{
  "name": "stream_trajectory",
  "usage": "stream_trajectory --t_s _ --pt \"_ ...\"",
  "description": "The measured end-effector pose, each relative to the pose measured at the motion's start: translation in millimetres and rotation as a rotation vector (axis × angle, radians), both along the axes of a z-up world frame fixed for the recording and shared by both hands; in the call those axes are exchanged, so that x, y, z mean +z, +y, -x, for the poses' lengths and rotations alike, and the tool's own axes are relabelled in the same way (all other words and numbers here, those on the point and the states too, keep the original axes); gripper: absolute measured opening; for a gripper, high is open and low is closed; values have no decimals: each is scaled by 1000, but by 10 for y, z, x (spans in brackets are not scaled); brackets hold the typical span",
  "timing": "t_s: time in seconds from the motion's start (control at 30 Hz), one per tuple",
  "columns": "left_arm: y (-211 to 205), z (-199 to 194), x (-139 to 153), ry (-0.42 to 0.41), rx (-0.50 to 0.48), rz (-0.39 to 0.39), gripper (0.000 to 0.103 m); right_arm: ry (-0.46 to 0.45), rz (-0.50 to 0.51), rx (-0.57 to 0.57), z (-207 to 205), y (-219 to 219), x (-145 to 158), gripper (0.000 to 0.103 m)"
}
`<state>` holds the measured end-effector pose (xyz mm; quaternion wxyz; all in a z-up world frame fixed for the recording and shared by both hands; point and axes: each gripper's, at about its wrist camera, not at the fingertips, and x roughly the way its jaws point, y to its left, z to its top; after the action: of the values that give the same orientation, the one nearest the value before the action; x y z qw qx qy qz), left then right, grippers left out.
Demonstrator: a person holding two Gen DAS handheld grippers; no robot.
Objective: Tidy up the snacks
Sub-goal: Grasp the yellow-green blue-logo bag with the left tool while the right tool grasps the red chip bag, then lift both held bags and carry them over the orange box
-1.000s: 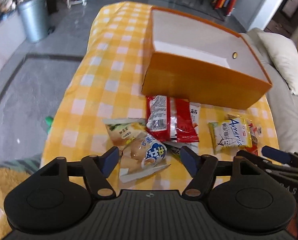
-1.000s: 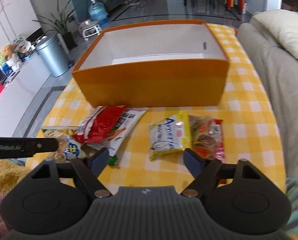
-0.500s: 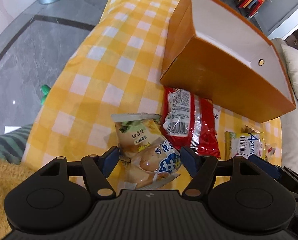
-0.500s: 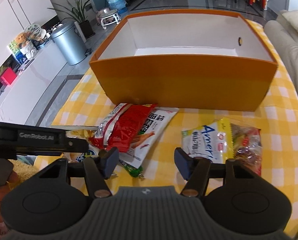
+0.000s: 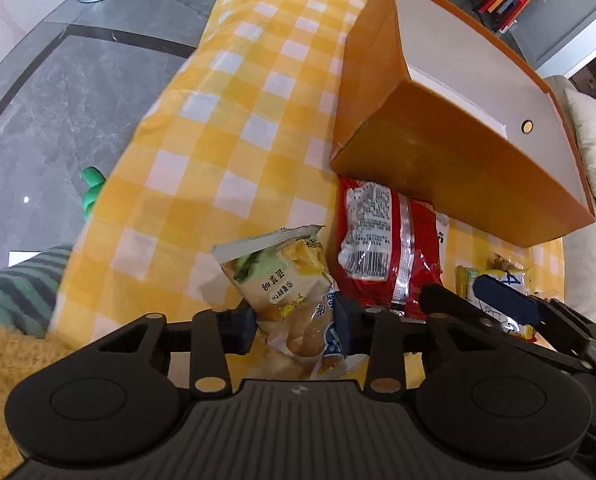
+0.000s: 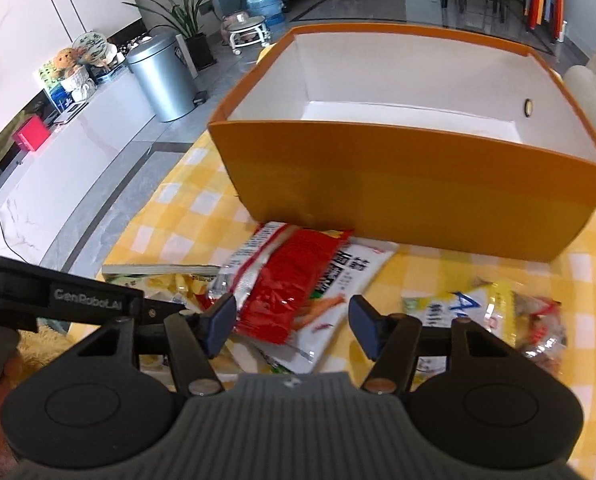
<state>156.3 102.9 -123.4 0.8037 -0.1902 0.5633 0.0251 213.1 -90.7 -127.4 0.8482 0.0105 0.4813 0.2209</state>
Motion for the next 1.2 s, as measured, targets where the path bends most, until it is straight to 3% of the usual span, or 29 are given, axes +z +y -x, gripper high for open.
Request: stream_trajectory --t_s 0.1,0.2,0.53,0.8,1.2 --pt "67 -1 104 -19 9 -31 42 9 9 1 -57 99 -33 62" --pt "139 -22 186 -35 22 -64 42 39 -1 -33 -136 174 -70 72" --pt "236 -174 194 -36 20 -64 42 102 39 -79 -377 435 -286 71" --pt "186 -187 196 -33 -3 -61 42 127 20 -57 -362 398 -267 55" --pt "2 -48 360 -68 -38 -53 42 145 -52 -123 -50 -162 -1 54"
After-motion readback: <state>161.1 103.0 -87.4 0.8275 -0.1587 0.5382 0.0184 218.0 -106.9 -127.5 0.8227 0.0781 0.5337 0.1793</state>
